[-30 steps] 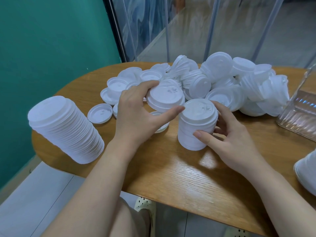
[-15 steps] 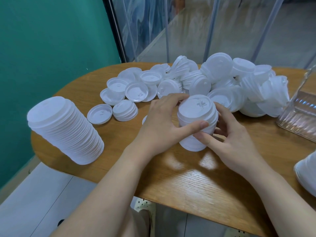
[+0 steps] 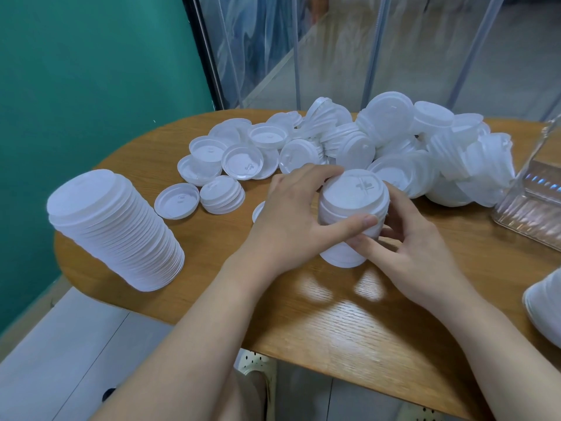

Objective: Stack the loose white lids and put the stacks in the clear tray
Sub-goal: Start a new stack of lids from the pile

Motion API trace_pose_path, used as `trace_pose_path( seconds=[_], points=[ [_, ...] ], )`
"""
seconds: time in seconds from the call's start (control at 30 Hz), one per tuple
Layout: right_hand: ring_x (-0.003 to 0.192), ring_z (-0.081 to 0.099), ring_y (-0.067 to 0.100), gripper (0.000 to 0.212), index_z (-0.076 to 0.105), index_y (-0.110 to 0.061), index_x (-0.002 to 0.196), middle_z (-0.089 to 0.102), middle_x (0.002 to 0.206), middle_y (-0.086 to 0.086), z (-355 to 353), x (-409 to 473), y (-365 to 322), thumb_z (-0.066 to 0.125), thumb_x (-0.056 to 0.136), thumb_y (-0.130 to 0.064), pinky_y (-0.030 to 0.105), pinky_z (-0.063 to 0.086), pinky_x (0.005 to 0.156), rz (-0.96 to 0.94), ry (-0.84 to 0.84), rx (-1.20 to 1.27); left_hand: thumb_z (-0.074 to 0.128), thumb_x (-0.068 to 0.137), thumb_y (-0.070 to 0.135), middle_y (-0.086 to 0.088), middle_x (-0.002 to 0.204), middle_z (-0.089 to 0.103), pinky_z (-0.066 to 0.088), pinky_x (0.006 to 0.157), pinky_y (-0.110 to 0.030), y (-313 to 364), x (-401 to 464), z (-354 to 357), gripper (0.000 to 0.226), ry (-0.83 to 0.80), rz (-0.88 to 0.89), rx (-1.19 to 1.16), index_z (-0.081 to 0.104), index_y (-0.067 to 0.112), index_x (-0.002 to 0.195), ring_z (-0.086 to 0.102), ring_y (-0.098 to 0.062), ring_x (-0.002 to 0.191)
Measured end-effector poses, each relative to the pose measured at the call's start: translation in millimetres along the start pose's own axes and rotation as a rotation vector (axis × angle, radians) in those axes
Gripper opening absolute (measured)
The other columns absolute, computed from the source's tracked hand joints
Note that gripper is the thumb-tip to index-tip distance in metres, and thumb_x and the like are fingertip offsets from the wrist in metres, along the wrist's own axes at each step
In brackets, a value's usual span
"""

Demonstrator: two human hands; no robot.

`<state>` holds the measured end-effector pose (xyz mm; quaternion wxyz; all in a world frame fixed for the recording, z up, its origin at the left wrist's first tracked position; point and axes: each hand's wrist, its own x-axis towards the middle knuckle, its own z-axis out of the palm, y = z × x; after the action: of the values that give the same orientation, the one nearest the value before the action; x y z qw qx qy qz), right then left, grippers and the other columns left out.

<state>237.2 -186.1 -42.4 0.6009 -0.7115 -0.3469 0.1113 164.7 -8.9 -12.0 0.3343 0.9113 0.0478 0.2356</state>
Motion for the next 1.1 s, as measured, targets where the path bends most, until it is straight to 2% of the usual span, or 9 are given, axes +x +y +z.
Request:
trace_pose_path(
  seconds=[0.13, 0.27, 0.37, 0.57, 0.67, 0.77, 0.97, 1.03, 1.1],
  points=[
    [0.115, 0.067, 0.003, 0.081, 0.047, -0.039, 0.146, 0.069, 0.125, -0.021, 0, -1, 1, 0.078, 0.073, -0.051, 0.028, 0.058, 0.091, 0.002, 0.008, 0.001, 0.076, 0.073, 0.067, 0.017, 0.122, 0.064, 0.043, 0.106, -0.045, 2, 1, 0, 0.071, 0.003, 0.007, 0.025, 0.063, 0.025, 0.129, 0.057, -0.003, 0.117],
    [0.114, 0.065, -0.005, 0.087, 0.035, -0.051, 0.148, 0.065, 0.126, -0.029, 2, -1, -1, 0.077, 0.072, -0.053, 0.017, 0.055, 0.09, 0.016, 0.024, 0.008, 0.077, 0.074, 0.066, 0.016, 0.123, 0.064, 0.044, 0.106, -0.045, 2, 1, -1, 0.072, 0.0, 0.012, 0.042, 0.063, 0.024, 0.13, 0.056, -0.003, 0.117],
    [0.114, 0.066, -0.003, 0.08, 0.042, -0.052, 0.145, 0.065, 0.126, -0.031, 2, -1, -4, 0.077, 0.072, -0.051, 0.017, 0.055, 0.089, 0.007, 0.008, 0.012, 0.076, 0.074, 0.068, 0.017, 0.124, 0.063, 0.044, 0.106, -0.045, 2, 1, -3, 0.073, -0.007, 0.017, 0.043, 0.063, 0.025, 0.132, 0.056, -0.002, 0.117],
    [0.111, 0.066, -0.004, 0.079, 0.043, -0.059, 0.136, 0.062, 0.122, -0.038, 1, 0, -6, 0.078, 0.066, -0.049, 0.013, 0.054, 0.086, 0.012, 0.013, -0.011, 0.053, 0.091, 0.066, 0.019, 0.119, 0.062, 0.041, 0.109, -0.046, -21, -2, -17, 0.057, -0.028, -0.041, -0.024, 0.062, 0.029, 0.133, 0.057, -0.002, 0.115],
    [0.11, 0.064, -0.007, 0.078, 0.043, -0.064, 0.133, 0.063, 0.12, -0.036, 0, 0, -6, 0.078, 0.064, -0.052, 0.01, 0.052, 0.085, 0.028, 0.01, -0.017, 0.057, 0.095, 0.062, 0.015, 0.13, 0.058, 0.03, 0.116, -0.038, -44, -5, -34, 0.052, -0.076, -0.143, 0.211, 0.059, 0.032, 0.138, 0.047, -0.006, 0.125],
    [0.108, 0.064, -0.008, 0.078, 0.043, -0.065, 0.132, 0.063, 0.121, -0.03, 0, 0, -7, 0.077, 0.064, -0.051, 0.008, 0.051, 0.083, 0.035, 0.011, -0.024, 0.069, 0.083, 0.069, 0.017, 0.133, 0.052, 0.02, 0.109, -0.028, -61, -11, -46, 0.062, -0.198, -0.171, 0.393, 0.06, 0.038, 0.135, 0.039, -0.006, 0.13],
    [0.109, 0.066, -0.003, 0.081, 0.045, -0.061, 0.136, 0.067, 0.124, -0.023, -1, 0, -6, 0.077, 0.063, -0.053, 0.011, 0.053, 0.084, 0.038, 0.003, -0.024, 0.071, 0.085, 0.064, 0.022, 0.133, 0.049, 0.022, 0.1, -0.026, -67, -15, -47, 0.052, -0.306, -0.229, 0.409, 0.065, 0.036, 0.128, 0.029, 0.002, 0.109],
    [0.108, 0.066, -0.004, 0.077, 0.044, -0.065, 0.132, 0.067, 0.119, -0.028, -1, 0, -7, 0.077, 0.063, -0.052, 0.01, 0.052, 0.083, 0.04, 0.005, -0.025, 0.063, 0.091, 0.065, 0.02, 0.121, 0.06, 0.035, 0.094, -0.03, -67, -15, -45, 0.037, -0.28, -0.219, 0.386, 0.069, 0.038, 0.115, 0.046, -0.003, 0.105],
    [0.109, 0.065, -0.006, 0.077, 0.044, -0.065, 0.132, 0.065, 0.117, -0.034, -1, 0, -7, 0.077, 0.064, -0.052, 0.009, 0.052, 0.083, 0.04, 0.005, -0.032, 0.053, 0.097, 0.064, 0.015, 0.084, 0.063, 0.041, 0.07, -0.031, -67, -15, -45, 0.035, -0.207, -0.256, 0.257, 0.064, 0.034, 0.084, 0.054, -0.004, 0.077]
  ],
)
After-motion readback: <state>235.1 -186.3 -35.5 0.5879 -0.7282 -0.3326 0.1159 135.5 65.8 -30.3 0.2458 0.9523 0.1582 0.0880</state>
